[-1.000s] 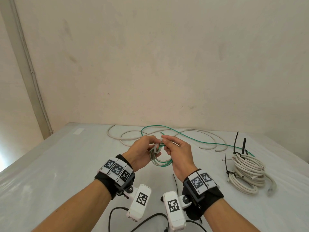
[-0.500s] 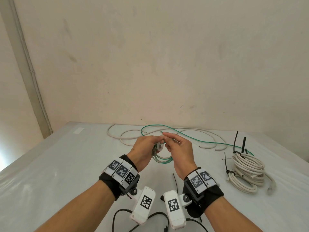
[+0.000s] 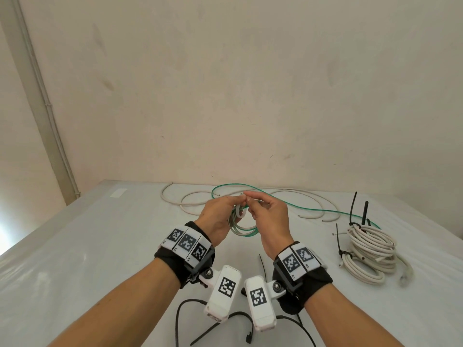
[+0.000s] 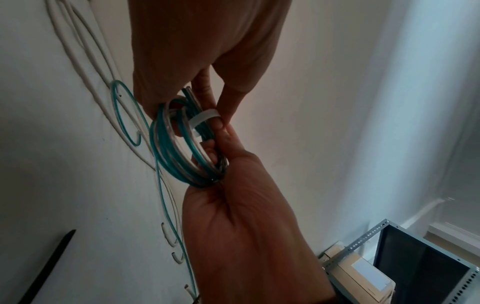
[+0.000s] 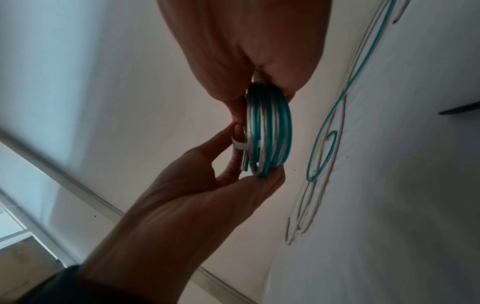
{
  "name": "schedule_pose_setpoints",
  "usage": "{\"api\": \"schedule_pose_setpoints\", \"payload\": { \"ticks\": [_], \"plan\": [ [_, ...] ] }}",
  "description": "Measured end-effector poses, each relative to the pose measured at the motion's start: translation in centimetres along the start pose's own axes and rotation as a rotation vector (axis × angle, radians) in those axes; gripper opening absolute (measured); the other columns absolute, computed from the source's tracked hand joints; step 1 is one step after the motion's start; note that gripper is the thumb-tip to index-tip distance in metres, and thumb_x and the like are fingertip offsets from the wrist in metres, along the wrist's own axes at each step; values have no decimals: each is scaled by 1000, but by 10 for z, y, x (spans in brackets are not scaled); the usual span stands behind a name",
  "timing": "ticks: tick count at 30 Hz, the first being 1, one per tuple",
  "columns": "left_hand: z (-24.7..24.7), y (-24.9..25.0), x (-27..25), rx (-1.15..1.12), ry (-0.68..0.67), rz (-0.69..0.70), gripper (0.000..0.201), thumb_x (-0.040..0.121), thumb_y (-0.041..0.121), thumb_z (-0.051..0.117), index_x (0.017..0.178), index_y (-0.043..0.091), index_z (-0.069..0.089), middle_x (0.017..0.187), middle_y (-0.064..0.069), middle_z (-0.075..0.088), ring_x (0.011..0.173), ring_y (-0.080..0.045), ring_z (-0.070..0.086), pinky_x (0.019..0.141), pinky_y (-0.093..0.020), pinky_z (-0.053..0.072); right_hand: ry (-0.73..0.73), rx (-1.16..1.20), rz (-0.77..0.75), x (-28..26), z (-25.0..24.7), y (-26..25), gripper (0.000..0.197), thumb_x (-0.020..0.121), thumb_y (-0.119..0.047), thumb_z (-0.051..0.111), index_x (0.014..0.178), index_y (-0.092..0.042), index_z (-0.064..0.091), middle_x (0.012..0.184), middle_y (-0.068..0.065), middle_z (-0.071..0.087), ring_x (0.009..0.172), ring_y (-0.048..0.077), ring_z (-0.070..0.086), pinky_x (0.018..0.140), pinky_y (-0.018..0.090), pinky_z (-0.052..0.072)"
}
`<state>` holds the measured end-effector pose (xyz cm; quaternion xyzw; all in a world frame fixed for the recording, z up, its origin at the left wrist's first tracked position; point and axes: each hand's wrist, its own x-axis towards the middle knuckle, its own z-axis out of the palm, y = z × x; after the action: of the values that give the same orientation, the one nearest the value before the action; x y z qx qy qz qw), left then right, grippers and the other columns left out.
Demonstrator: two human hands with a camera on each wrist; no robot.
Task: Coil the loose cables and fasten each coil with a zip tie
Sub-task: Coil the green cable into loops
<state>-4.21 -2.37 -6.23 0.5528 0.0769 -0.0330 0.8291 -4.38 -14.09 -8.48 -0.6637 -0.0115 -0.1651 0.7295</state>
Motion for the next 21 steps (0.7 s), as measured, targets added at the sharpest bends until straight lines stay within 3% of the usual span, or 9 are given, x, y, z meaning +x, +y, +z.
{"api": "schedule_pose_setpoints", "payload": {
  "ticks": [7,12,15,21],
  "plan": [
    [-2,13,-5,22,-111,-13,13,96,1,61,87,1,70,76,-9,70,72,-19,60,67,-28,51,33,0,6,11,-3,-4,13,88,-9,75,92,-19,83,74,1,74,65,10,57,74,29,46],
    [-4,14,-5,43,-87,31,15,92,-8,64,105,-15,70,91,-20,72,81,-26,66,76,-32,56,33,12,0,15,-4,-7,13,91,-7,74,94,-17,82,65,-6,67,59,7,55,69,25,45],
    [-4,15,-7,36,-51,39,13,93,-8,63,103,-15,69,87,-19,72,75,-24,66,73,-31,56,17,-4,-9,15,-4,-8,12,92,-9,74,97,-16,82,61,-10,66,57,5,55,69,25,45],
    [3,14,-3,67,69,47,31,91,-11,64,118,-22,57,90,-25,66,71,-28,64,68,-36,53,-24,-76,-67,14,-4,-3,12,93,-17,74,94,-26,81,64,-7,69,61,7,56,73,33,46]
  ]
}}
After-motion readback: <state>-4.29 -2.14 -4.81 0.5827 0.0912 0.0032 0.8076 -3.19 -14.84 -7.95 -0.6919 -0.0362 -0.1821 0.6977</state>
